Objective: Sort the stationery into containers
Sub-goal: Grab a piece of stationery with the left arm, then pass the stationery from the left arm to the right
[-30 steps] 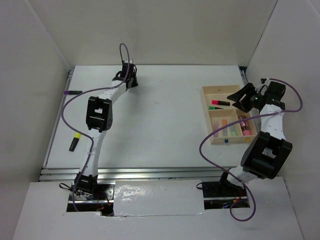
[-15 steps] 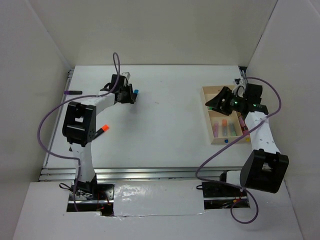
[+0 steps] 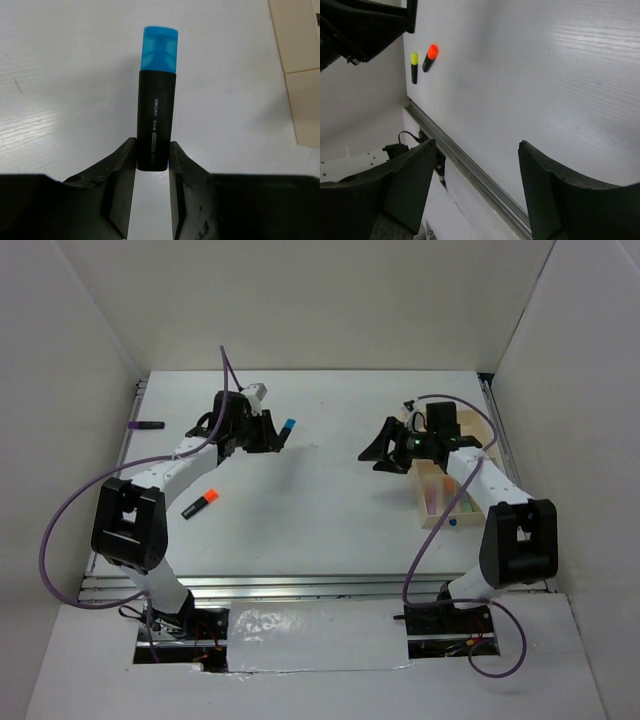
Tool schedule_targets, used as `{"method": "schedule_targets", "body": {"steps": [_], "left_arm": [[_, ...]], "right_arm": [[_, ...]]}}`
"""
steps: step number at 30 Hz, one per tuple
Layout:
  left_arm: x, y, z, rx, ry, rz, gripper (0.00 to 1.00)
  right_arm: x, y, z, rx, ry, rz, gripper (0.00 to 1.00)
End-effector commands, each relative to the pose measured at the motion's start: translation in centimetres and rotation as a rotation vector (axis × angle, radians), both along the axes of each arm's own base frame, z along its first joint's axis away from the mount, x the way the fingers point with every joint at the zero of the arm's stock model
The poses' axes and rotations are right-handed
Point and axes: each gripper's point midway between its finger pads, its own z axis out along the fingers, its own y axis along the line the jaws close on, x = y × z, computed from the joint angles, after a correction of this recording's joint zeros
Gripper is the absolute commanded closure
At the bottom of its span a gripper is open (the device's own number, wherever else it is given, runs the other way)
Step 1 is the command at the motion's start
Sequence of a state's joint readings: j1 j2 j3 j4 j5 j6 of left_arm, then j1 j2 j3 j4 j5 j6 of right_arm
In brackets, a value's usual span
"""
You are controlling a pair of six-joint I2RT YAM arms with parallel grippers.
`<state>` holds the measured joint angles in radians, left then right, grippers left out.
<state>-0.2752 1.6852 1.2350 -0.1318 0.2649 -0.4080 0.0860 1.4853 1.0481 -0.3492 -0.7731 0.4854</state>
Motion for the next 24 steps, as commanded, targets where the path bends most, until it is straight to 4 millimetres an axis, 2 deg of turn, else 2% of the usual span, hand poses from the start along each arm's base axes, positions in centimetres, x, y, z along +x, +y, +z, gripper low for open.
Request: {"method": "schedule_targets", "body": {"steps": [1, 3, 4, 6, 8, 11, 18, 21, 24], "left_arm": [[-1.8, -2.4, 2.7, -0.087, -0.003, -0.071, 1.0], [-2.8, -3.5, 3.3, -0.105, 0.005, -0.103, 1.0], [-3.6, -4.3, 3.5, -0.118, 0.021, -0.126, 1.0], [-4.3, -5.0, 4.0, -0.132, 0.025, -0.142, 1.0], [-5.3, -6.0, 4.4, -0.152, 0.043, -0.166, 1.0], [-6.3, -6.9, 4.9, -0.171, 0.057, -0.185, 1.0], [-7.5, -8.9, 5.7, -0.202, 0.075, -0.22, 1.0], [-7.9, -9.6, 6.0, -0.204, 0.072, -0.237, 1.0], [-8.0, -9.9, 6.2, -0.205, 0.074, -0.242, 1.0]], "right_arm": [[2.8, 4.0, 4.4, 0.09, -0.114, 0.049, 0.26], [3.5, 5.2, 3.8, 0.104, -0.08, 0.062, 0.25], [3.7, 6.4, 4.5, 0.119, -0.089, 0.075, 0.24], [4.5, 7.5, 3.8, 0.121, -0.078, 0.08, 0.23], [4.6, 9.0, 4.1, 0.133, -0.076, 0.099, 0.23], [5.1, 10.7, 2.8, 0.132, -0.03, 0.118, 0.23], [5.5, 12.7, 3.1, 0.171, -0.022, 0.148, 0.23], [5.5, 13.5, 3.1, 0.176, -0.011, 0.17, 0.26], [5.5, 14.0, 2.6, 0.184, 0.005, 0.18, 0.35]]}}
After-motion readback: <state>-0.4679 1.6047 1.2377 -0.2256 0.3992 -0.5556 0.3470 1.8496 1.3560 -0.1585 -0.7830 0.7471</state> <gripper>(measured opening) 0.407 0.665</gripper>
